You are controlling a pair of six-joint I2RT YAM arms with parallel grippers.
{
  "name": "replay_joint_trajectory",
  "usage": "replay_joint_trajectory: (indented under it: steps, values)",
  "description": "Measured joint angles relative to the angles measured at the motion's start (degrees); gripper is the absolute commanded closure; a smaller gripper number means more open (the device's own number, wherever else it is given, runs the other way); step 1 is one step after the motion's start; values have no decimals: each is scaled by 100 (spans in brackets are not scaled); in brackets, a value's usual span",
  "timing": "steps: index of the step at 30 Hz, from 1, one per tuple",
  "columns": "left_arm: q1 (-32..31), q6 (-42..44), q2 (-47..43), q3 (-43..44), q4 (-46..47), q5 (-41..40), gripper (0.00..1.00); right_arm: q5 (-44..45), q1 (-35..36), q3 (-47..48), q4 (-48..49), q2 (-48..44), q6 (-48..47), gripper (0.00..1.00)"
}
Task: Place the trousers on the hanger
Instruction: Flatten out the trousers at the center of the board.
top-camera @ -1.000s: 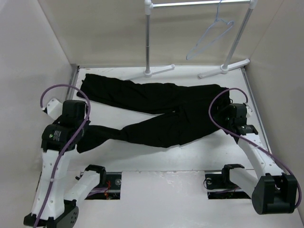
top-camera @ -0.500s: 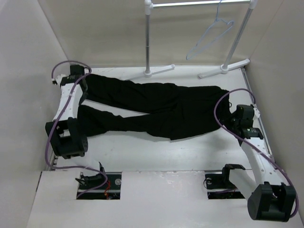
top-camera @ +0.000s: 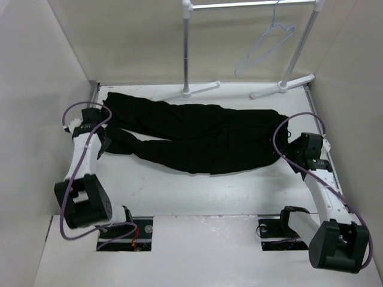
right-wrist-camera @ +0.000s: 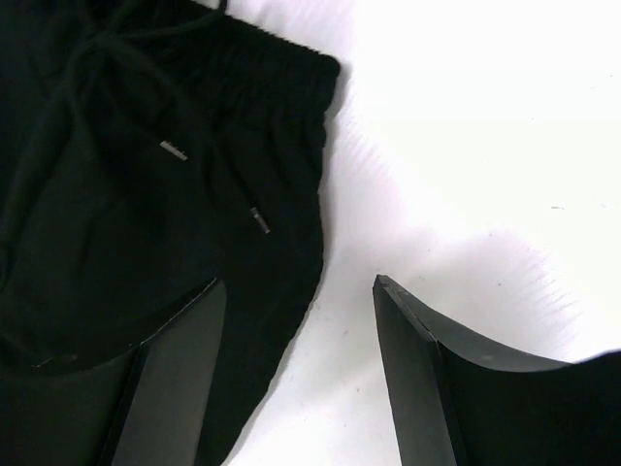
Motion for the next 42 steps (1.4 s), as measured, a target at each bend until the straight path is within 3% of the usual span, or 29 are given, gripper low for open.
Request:
replay_joint_trajectory:
  steps: [4, 9, 21, 23, 27, 33, 38, 42]
  values:
    - [-186, -138, -695, -133, 289, 264, 52, -4, -118, 2, 144, 426, 66, 32]
    - [-540, -138, -645, -109, 649, 365, 47, -44, -151, 31, 415, 1300, 120, 31]
    - [-778, 37, 1121, 396, 874, 621, 54, -118, -195, 42, 850, 1851, 205, 32]
    - [-702, -31, 1357, 538, 876, 669, 57, -125, -195, 42, 881, 1886, 205, 32]
    - [-599, -192, 1788, 800, 1082, 861, 76, -125, -192, 59, 935, 1991, 208, 36]
    - [-560, -369, 1878, 835, 1327, 1034, 95, -122, -195, 63, 994, 2107, 210, 34]
    - [-507, -533, 1812, 800, 1473, 1128, 96, -122, -195, 63, 1080, 2103, 212, 36]
    - [-442, -599, 1316, 608, 1473, 1165, 93, -122, -195, 61, 1086, 2052, 223, 31]
